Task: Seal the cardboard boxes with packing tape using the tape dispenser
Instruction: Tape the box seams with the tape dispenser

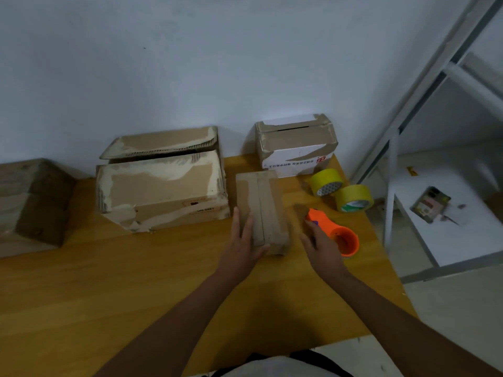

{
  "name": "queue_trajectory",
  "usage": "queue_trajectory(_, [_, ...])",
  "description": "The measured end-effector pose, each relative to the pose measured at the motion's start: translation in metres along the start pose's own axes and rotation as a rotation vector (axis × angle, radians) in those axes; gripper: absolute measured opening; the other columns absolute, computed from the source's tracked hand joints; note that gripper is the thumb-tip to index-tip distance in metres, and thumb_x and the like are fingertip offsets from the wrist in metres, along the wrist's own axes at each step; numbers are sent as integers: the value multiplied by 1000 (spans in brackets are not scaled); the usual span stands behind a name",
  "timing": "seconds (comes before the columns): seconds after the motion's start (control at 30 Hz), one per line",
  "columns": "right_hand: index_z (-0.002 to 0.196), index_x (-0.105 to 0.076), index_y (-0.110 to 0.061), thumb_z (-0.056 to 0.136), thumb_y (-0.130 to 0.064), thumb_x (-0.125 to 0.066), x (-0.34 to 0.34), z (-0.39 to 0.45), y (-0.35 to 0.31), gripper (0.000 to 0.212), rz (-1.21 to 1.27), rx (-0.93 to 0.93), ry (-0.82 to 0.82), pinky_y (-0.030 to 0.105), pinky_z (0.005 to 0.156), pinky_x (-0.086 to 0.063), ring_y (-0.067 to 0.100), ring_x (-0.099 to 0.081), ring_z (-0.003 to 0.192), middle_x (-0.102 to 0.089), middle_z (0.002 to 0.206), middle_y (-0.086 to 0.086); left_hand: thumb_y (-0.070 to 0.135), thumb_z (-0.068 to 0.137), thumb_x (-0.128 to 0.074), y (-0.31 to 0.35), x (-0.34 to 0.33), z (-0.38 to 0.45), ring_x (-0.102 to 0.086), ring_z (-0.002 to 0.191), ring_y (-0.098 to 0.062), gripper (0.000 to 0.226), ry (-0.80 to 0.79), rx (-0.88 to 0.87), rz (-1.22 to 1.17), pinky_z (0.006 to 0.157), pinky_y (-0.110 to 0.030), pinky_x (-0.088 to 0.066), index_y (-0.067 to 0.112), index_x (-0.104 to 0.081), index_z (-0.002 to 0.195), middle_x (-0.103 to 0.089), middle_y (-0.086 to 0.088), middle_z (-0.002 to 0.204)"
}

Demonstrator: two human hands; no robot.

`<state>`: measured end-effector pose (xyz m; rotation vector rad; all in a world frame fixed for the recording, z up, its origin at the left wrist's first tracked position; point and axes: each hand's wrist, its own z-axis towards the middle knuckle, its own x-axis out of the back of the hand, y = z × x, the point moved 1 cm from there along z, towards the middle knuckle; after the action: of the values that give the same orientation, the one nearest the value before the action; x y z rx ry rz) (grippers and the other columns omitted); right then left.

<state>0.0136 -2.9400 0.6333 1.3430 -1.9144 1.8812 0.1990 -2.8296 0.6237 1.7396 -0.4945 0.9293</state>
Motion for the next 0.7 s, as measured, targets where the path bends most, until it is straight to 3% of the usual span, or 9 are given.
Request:
queue_trajectory(0.07, [143,-42,-8,99,-20,-54,6,-5,27,48,-73,-50,89,40,93,-44,31,-53,122,-54,135,12,55,92,-54,1,-3,1,-3,152,-24,91,23,-2,-17,112,-40,-39,30,5,156,33,5,159])
queue_trajectory(0.17, [143,-39,-4,98,-18,-55,6,-4,53,50,-240,-83,69,43,97,-44,34,-49,125,-52,136,16,59,91,-50,7,-8,6,-2,152,-24,92,37,2,-15,111,-41,-42,30,9,155,35,5,158])
queue_trajectory(0.37, [147,-24,-2,99,-28,-48,-9,11,74,60,-500,-172,39,37,103,-35,31,-53,120,-58,130,16,68,87,-38,6,-12,13,1,152,-25,93,22,17,33,114,-48,-36,28,9,157,35,4,158])
queue_trajectory(0.53, [150,-13,-2,102,-21,-37,-13,20,77,57,-701,-223,22,34,101,-34,26,-55,118,-59,128,11,69,87,-38,5,-13,12,1,152,-25,92,23,26,44,115,-49,-35,33,13,154,36,7,157])
queue_trajectory(0.63, [150,-19,-3,102,-14,-36,-1,19,76,52,-747,-176,8,36,104,-34,26,-50,123,-54,133,11,71,85,-35,6,-12,11,3,152,-24,92,20,21,36,116,-49,-33,33,12,154,36,8,157])
queue_trajectory(0.7, [149,-25,-2,102,-13,-36,14,15,73,49,-643,-134,18,41,104,-34,30,-50,123,-54,132,13,71,85,-36,6,-12,11,3,152,-24,92,21,18,24,117,-48,-32,33,12,154,35,7,157])
